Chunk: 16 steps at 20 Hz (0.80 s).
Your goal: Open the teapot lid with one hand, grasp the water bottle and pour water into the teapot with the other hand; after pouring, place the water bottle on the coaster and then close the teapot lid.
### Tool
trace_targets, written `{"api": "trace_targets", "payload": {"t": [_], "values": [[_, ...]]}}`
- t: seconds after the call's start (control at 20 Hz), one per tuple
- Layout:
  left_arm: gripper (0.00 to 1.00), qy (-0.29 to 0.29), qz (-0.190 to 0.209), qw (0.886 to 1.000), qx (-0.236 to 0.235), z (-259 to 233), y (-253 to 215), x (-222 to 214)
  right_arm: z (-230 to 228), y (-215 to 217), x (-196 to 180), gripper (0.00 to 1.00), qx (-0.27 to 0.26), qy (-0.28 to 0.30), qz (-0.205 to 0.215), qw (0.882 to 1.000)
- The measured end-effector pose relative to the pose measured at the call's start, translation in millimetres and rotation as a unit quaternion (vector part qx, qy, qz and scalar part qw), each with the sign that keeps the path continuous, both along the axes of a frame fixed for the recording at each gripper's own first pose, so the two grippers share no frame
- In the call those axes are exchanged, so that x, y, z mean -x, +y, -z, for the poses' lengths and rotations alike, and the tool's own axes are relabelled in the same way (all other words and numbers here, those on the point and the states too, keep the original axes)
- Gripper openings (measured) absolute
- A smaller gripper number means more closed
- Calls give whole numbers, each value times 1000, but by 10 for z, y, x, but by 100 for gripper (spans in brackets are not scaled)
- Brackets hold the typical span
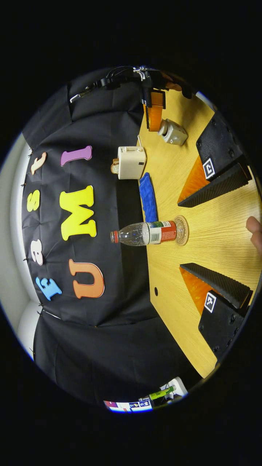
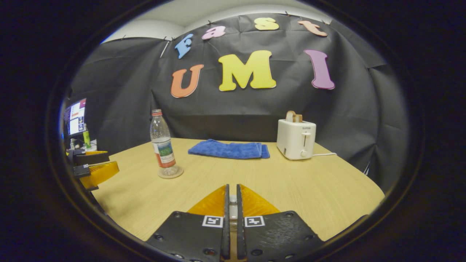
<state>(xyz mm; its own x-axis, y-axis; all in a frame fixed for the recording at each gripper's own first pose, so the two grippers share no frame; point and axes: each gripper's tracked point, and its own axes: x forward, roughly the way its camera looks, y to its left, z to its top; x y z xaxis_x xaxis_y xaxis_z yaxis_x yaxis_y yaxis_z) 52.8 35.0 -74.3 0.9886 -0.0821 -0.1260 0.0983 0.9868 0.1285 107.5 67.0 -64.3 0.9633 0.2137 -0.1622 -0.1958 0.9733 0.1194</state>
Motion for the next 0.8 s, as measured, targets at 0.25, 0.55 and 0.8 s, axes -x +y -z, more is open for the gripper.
{"api": "trace_targets", "payload": {"t": [0.25, 0.55, 0.8], "values": [[96, -6, 0, 1000, 5, -31, -32, -6, 94, 35, -84, 8, -2, 10, -6, 1000], [96, 4, -5, 1000, 14, -16, 11, -15, 40, 45, -40, 9, -17, 9, -4, 1000], [96, -5, -24, 999, 30, -286, 53, 72, -298, -56, 232, 38, -48, -13, 9, 999]]}}
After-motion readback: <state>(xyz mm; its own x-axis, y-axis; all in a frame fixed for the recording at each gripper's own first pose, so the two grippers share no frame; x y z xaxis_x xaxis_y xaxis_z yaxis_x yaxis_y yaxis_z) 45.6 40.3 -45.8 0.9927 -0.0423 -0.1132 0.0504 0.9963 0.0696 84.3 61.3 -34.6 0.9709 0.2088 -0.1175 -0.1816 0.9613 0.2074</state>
